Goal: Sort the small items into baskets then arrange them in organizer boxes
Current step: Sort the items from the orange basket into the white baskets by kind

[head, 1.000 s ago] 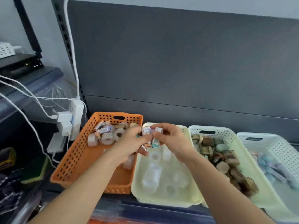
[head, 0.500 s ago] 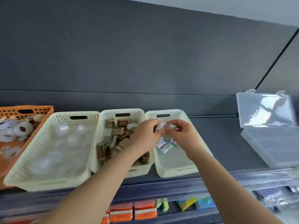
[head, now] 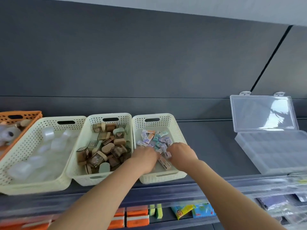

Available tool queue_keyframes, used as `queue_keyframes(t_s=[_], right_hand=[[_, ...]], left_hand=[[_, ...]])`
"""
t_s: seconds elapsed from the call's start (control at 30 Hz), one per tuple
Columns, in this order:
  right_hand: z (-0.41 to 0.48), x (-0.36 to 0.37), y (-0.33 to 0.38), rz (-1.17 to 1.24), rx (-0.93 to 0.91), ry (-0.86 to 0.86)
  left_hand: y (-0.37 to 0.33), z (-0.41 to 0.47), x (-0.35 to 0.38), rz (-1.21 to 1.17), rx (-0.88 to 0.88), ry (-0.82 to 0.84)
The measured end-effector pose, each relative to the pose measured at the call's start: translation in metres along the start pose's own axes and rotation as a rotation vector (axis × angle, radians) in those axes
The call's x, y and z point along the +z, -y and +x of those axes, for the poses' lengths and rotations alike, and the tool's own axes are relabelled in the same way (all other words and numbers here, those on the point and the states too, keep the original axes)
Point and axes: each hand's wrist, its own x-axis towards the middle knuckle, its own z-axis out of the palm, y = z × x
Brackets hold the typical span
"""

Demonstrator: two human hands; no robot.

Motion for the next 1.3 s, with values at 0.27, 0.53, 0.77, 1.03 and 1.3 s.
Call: queue_keyframes(t_s=[0.27,0.53,0.77,1.03,1.3], right_hand=[[0.014,-0.002,0.022,0.092,-0.041,-0.052],[0.035,-0.026,0.111,0.12,-0.213,-0.222],[0.061,-0.034,0.24,0.22,-0.43,-0.239],[0.098,-0.022,0.402,0.223,-0.563,-0.19],[0.144,0.01,0.498,0.021,-0.561,-0.11]], left_hand=[[0.023,-0.025,-0.015,-0.127,0.006,-0.285],[0.107,-0.096,-0.03,-0.146,-0.276,-0.478],[0.22,-0.182,-0.011,-0.057,-0.569,-0.393],[0.351,-0.255,0.029,-0.095,-0.713,-0.294],[0.416,-0.263,0.076,-0.357,-0.554,-0.07]])
